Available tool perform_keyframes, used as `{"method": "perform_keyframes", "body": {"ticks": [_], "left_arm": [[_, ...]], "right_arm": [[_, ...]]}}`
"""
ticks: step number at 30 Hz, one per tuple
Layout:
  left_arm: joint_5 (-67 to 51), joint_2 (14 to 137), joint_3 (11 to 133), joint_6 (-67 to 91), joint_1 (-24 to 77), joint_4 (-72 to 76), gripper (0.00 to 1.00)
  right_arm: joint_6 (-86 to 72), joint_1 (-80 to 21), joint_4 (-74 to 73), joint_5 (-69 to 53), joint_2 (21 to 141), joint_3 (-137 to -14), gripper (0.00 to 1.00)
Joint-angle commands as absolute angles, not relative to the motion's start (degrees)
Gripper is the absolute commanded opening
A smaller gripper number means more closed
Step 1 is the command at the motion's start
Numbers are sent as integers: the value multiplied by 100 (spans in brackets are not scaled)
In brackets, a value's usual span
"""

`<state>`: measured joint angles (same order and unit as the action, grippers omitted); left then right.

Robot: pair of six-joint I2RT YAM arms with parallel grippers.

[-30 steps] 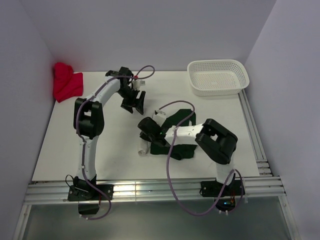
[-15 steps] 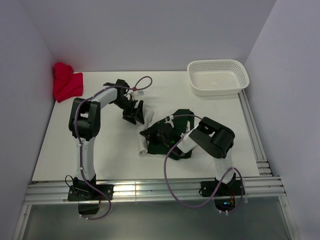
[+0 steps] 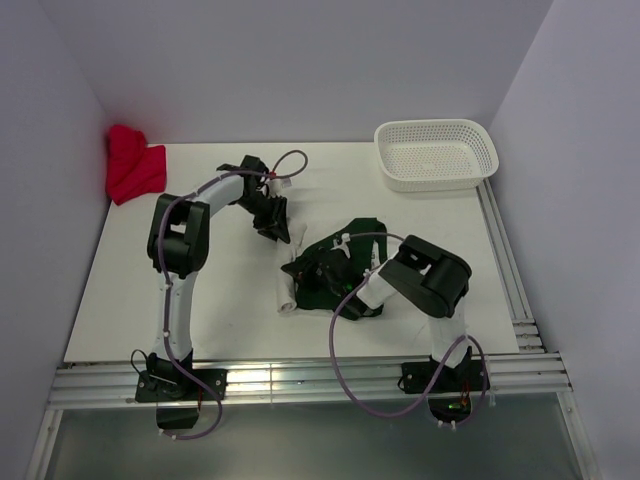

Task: Roll the t-shirts
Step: Roll the tshirt

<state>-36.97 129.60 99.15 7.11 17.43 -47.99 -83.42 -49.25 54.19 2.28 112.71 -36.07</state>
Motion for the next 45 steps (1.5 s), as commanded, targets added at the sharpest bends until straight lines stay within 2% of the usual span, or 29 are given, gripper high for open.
{"method": "perform_keyframes", "body": {"ticks": [1, 3, 7, 8, 11, 20, 28, 45], "left_arm": [[-2603, 13052, 10274, 782, 1907, -4728, 32], [-2242, 13025, 10362, 773, 2003, -4912, 27], [-1837, 12938, 10424, 651, 2171, -5115, 26], [-1776, 12920, 10433, 633, 2197, -5133, 27], [-1583, 12911, 10468, 607, 2285, -5238, 27], [-1222, 12955, 10635, 580, 2470, -5449, 28], [-1055, 13034, 10705, 545, 2549, -5537, 28], [-905, 13113, 10802, 536, 2619, -5642, 29]], "right_arm": [[-7832, -5089, 3879, 517, 10917, -3761, 30], [-7691, -5246, 2773, 877, 10583, -4077, 38], [-7348, -5624, 471, 2175, 10205, -5069, 51], [-7339, -5712, -456, 2354, 10222, -5576, 52], [-7260, -5958, -1953, 3003, 10405, -6578, 55], [-7111, -6275, -4611, 3972, 11557, -9042, 57], [-7005, -6354, -5247, 4314, 12023, -9790, 57], [-6416, -6355, -5106, 4342, 12796, -10661, 57]]}}
